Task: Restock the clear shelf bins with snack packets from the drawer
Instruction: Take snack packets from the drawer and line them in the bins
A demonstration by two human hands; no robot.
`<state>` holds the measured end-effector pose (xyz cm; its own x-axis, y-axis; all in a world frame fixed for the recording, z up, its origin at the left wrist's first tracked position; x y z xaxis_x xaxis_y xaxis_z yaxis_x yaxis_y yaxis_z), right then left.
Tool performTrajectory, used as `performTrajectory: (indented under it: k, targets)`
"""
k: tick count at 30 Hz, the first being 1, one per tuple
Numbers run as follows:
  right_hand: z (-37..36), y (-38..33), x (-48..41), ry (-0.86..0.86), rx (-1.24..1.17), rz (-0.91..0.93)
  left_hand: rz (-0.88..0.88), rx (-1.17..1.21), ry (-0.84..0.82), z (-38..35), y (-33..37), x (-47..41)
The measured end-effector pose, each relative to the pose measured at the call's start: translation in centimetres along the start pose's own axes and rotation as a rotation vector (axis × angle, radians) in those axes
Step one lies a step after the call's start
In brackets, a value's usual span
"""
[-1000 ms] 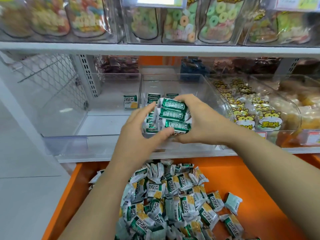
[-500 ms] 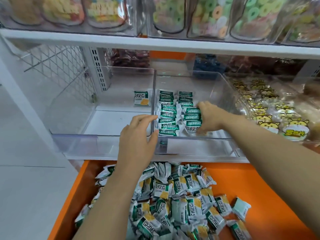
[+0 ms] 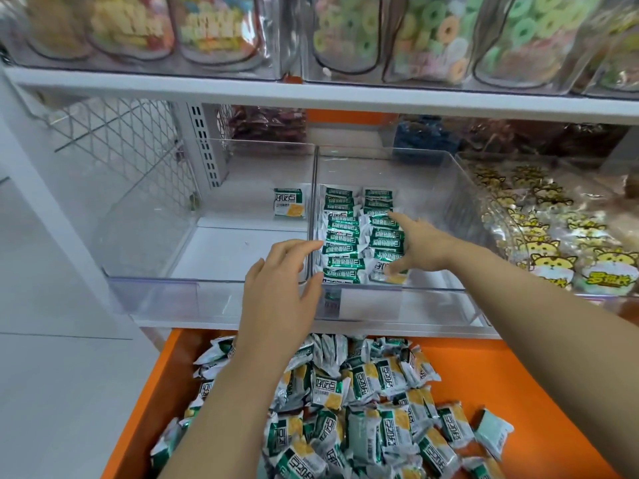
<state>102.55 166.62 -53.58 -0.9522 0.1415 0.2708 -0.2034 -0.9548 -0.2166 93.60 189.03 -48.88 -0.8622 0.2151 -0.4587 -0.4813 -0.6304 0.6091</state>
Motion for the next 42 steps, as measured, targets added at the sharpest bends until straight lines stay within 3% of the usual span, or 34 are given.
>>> performTrajectory:
  k: [3, 6, 9, 13, 20, 24, 31, 42]
  targets:
    - [0.2, -0.5, 0.6, 0.041, 0.011, 0.041, -0.009, -0.007, -0.006, -0.1, 0.0, 0.0]
    - [-0.4, -1.2, 1.1, 0.115, 0.276, 0.035, -0.013, 0.004, 0.001, -0.2, -0.1, 0.0]
    - [-2.0, -1.2, 1.1, 0.039, 0.379, 0.022, -0.011, 0.008, 0.008, -0.3, -0.2, 0.1]
    - [-3.5, -0.9, 1.1, -0.097, 0.332, 0.061, -0.014, 0.002, 0.013, -0.3, -0.2, 0.1]
    - [-2.6, -0.9, 0.4, -0.113, 0.177, 0.151, -0.016, -0.011, 0.016, -0.4, -0.3, 0.0]
    - [-2.3, -0.9, 0.4, -0.058, 0.212, 0.163, -0.023, -0.018, 0.018, -0.3, -0.2, 0.1]
    - [1.3, 0.2, 2.1, 0.184, 0.201, 0.067, -0.033, -0.023, 0.010, -0.3, -0.2, 0.2]
    - [1.2, -0.4, 1.8, 0.186, 0.016, 0.091, -0.036, 0.005, 0.028, -0.3, -0.2, 0.2]
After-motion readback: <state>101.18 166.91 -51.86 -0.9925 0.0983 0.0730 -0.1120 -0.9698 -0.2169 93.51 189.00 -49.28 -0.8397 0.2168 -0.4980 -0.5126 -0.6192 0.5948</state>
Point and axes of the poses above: each hand's wrist, its own x-axis away from the middle knuckle, its own z-axis out of the back of the hand, y = z × x, the point moved 10 cm from there along -x, towards the middle knuckle, and after that the axes turned 9 degrees about -z, right-handed, at the moved point
